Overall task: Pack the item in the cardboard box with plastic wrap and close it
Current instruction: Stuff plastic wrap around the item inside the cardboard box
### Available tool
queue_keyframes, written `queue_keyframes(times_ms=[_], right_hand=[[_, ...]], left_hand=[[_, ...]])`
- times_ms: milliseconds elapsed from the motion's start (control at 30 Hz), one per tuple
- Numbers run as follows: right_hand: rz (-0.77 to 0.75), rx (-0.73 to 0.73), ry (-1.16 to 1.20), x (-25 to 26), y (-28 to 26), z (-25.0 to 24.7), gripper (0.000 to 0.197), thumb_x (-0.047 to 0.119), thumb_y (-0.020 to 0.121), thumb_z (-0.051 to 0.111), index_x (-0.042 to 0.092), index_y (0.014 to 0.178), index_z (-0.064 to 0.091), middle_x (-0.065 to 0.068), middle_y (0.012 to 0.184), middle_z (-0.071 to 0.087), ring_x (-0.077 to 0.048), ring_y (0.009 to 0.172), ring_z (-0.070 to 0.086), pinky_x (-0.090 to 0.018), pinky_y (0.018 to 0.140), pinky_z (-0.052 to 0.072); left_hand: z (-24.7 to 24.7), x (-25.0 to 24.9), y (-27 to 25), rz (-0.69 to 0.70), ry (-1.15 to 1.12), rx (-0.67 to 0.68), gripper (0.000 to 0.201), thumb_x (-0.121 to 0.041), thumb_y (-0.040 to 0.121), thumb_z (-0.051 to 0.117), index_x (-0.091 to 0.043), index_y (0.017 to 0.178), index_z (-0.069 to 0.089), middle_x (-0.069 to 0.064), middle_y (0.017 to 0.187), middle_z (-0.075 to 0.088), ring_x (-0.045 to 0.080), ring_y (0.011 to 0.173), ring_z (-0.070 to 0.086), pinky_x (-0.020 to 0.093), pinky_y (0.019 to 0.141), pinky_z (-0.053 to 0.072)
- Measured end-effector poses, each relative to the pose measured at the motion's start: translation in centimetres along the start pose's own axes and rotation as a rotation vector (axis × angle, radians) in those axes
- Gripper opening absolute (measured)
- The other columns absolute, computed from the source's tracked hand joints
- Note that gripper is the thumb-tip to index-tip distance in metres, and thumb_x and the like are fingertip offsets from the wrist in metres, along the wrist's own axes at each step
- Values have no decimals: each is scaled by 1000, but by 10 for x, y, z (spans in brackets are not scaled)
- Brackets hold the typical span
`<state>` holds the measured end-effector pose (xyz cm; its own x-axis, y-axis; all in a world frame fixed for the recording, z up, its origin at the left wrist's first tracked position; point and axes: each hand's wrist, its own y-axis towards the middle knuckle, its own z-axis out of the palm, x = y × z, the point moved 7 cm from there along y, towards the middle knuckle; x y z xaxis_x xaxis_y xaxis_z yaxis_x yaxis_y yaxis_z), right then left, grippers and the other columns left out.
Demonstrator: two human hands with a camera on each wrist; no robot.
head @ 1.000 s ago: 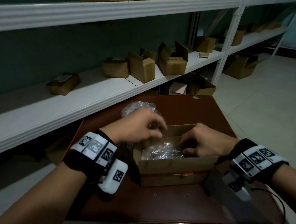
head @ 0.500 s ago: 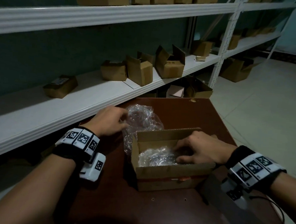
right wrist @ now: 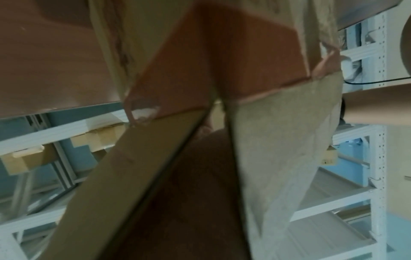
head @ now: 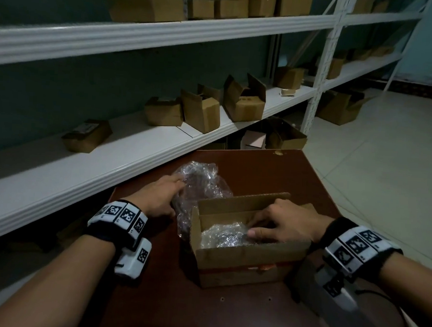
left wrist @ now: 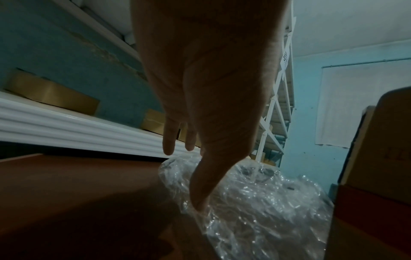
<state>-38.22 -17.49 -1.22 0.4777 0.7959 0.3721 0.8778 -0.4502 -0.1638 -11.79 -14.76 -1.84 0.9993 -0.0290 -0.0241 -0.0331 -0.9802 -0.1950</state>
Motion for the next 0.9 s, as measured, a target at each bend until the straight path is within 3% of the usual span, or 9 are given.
queue_keyframes(times_ms=[133, 200, 267, 400, 500, 600, 667, 767, 900], right_hand=[[-74, -148, 37, 11, -5, -13, 33, 52, 92, 59, 27, 108, 74, 15, 98, 75, 10, 81, 65, -8, 69, 51], [-83, -211, 109, 13, -6, -19, 30, 50, 93, 59, 27, 104, 74, 13, 90, 75, 3, 76, 69, -18, 65, 57], [-80, -262, 170, 14, -9, -25, 28, 48, 93, 59, 25, 100, 75, 11, 83, 74, -5, 69, 70, -27, 60, 59], [-68, -330, 210, 13, -13, -30, 28, 46, 94, 59, 24, 93, 76, 9, 79, 75, -10, 64, 69, -37, 57, 58], [-57, -354, 267, 8, -14, -31, 30, 48, 94, 59, 24, 89, 76, 9, 78, 76, -11, 66, 72, -44, 61, 60], [-45, -376, 343, 6, -15, -35, 32, 45, 93, 60, 18, 89, 76, 6, 78, 76, -9, 70, 74, -43, 65, 62], [-31, -395, 423, 3, -15, -38, 32, 40, 93, 61, 12, 88, 75, -1, 78, 77, -12, 72, 75, -45, 67, 63], [0, -435, 515, -2, -15, -43, 32, 35, 94, 62, 7, 86, 75, -8, 77, 75, -20, 69, 75, -49, 70, 63], [19, -452, 533, -5, -17, -46, 31, 35, 96, 61, 9, 84, 74, -9, 75, 74, -22, 69, 73, -48, 72, 62]], left_hand=[[-5, -9, -3, 33, -46, -94, 64, -7, 79, 83, -20, 133, 51, -3, 145, 48, 18, 134, 45, 29, 104, 38], [-1, -11, -2, 64, -69, -116, 60, -6, 78, 83, -24, 127, 53, -6, 135, 52, 15, 127, 48, 24, 99, 38], [3, -9, 0, 76, -119, -136, 55, -19, 77, 88, -28, 123, 59, -9, 130, 58, 12, 122, 52, 23, 98, 39], [-5, -5, -2, 79, -128, -232, 30, -30, 84, 84, -32, 111, 72, -13, 112, 64, 3, 99, 54, 12, 78, 36], [-23, 4, -5, 51, -157, -366, 20, -38, 87, 79, -33, 106, 76, -14, 103, 64, 4, 96, 55, 27, 89, 49], [-48, 23, -14, -17, -376, -552, 17, -30, 86, 82, -27, 102, 79, -14, 94, 70, 7, 91, 64, 38, 87, 55], [-69, 28, -25, -25, -515, -697, 13, -24, 86, 82, -21, 98, 80, -8, 93, 76, 10, 89, 70, 39, 87, 58], [-98, 27, -46, -16, -703, -891, 5, -28, 89, 80, -24, 91, 78, -8, 87, 76, 9, 85, 71, 32, 82, 58], [-132, 4, -73, 108, -884, -1051, 10, -31, 92, 78, -28, 84, 73, -10, 81, 76, 15, 78, 74, 42, 78, 60]])
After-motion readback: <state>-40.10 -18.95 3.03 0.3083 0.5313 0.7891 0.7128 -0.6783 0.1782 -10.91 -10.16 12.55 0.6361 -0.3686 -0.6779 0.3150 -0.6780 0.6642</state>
